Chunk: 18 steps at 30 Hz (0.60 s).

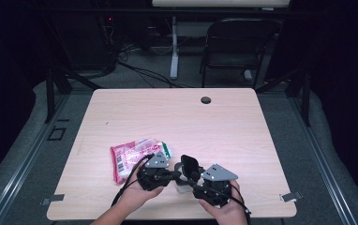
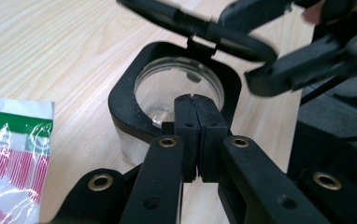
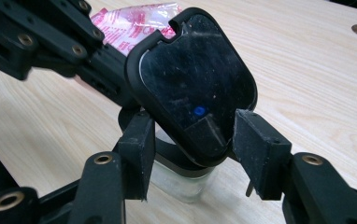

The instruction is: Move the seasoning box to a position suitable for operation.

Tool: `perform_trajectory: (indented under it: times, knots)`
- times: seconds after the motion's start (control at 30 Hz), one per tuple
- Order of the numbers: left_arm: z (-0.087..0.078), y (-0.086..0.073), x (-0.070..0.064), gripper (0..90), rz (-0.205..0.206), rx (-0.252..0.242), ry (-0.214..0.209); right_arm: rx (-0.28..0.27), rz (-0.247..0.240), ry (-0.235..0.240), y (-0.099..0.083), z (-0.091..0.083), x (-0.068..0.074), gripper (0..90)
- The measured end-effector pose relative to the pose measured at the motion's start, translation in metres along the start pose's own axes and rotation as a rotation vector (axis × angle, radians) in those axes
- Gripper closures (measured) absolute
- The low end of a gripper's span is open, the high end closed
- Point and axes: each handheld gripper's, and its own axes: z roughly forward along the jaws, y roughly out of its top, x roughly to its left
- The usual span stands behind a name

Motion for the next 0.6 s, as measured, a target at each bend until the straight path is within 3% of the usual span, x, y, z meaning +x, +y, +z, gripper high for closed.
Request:
perform_trajectory:
  times: [0.4, 0.6]
  knots:
    - [0.0, 0.0, 0.001, 89.9, 0.002, 0.003, -0.006, -0.057, -0.002, -0.048, 0.005, -0.013, -0.002, 51.6]
    - [-0.001, 0.0, 0.001, 89.9, 0.008, 0.003, -0.004, -0.057, 0.05, -0.064, 0.006, -0.021, -0.009, 56.1]
